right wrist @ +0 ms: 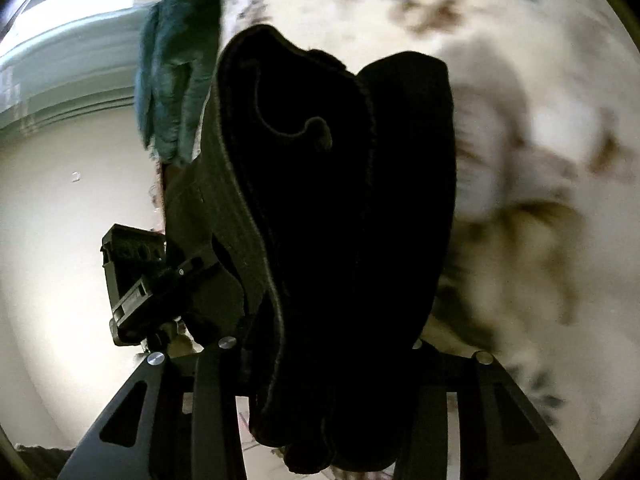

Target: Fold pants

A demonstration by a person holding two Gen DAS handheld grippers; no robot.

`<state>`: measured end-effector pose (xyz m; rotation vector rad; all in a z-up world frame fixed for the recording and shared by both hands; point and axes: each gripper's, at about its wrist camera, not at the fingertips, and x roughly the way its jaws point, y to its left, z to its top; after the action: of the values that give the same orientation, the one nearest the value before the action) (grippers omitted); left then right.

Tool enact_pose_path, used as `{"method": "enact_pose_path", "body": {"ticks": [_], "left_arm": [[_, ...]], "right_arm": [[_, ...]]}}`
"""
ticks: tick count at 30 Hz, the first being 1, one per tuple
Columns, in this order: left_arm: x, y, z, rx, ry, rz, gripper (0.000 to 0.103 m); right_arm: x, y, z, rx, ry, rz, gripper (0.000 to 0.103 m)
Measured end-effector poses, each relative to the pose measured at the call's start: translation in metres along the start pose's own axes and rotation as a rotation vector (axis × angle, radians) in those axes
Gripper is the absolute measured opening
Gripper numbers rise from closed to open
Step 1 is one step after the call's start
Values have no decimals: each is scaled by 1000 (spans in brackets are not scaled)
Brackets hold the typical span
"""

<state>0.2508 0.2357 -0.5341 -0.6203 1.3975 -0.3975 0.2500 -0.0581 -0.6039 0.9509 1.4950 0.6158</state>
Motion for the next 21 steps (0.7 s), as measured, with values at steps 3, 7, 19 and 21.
{"method": "enact_pose_path", "body": {"ticks": [3,7,19,21], "left_arm": [[-42,19,29,-2,-46,-2,47],[-105,59,82,0,-102,-9,48],[-215,258,300,39,-115,23,48],[-215,289,324,36,-104,19,48]], "right_arm": [[25,47,15,-42,0,14,43],[72,122,46,-110,-1,29,43],[332,309,174,-151,-29,86,43],[368,312,204,-144,-27,86,43]]}}
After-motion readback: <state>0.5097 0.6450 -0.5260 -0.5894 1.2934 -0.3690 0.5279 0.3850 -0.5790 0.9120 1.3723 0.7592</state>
